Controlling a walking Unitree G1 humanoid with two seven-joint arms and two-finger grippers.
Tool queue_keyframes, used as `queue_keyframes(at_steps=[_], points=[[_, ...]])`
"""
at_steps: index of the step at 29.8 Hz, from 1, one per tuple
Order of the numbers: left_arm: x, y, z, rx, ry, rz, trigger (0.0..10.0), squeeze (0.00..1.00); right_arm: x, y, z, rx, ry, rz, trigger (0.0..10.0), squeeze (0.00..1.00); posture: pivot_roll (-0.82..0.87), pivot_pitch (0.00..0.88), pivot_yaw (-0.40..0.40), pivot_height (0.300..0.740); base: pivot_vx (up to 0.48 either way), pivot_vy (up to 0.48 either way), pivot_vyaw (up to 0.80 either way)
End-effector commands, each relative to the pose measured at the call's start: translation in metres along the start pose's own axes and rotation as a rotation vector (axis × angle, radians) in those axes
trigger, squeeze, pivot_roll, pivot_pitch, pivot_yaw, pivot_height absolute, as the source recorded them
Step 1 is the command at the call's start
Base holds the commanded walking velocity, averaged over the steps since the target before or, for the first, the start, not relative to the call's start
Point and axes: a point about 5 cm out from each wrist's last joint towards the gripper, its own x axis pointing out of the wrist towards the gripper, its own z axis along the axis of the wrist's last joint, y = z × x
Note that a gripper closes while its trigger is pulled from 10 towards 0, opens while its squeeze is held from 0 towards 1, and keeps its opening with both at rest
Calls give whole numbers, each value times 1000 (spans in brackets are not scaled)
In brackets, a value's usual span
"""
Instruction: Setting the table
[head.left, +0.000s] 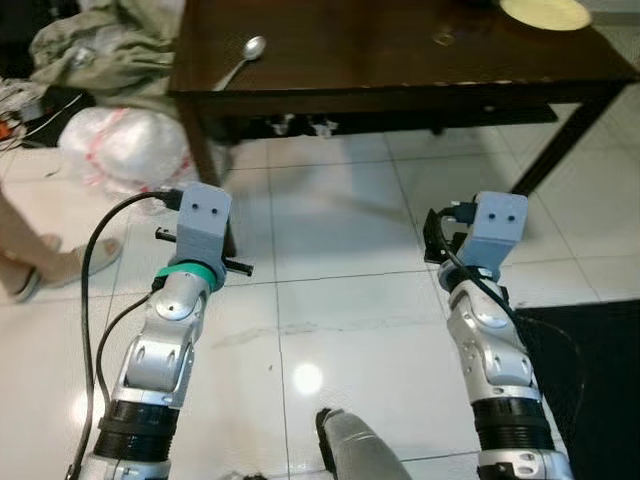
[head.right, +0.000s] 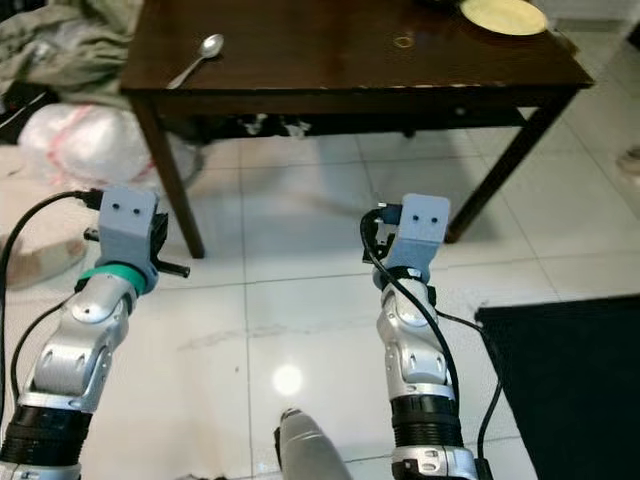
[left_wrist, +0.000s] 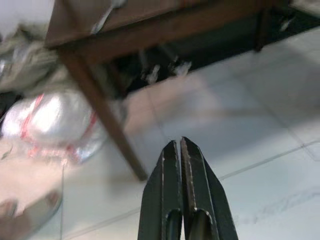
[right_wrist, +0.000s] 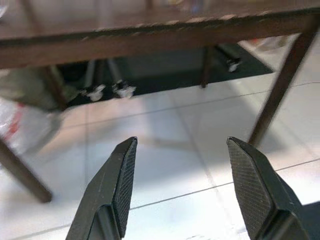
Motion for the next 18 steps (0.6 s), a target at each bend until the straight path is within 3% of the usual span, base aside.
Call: queue_keyframes(at_steps=[1,6,18], points=[[-1,1,-6,13,16,8,10000,0,-1,-1,-4,10,12,-7,10000,0,-153,39,51,740,0,0,-800],[0,7,-4,60,-5,65,10000,0,-1,1,-3,11,4,6,10000,0,-153,41,53,740,293,0,-745],[2,10,-4,62,-10,90,10000,0,-4,15,2,27,-28,97,10000,0,-151,47,53,740,464,0,0]])
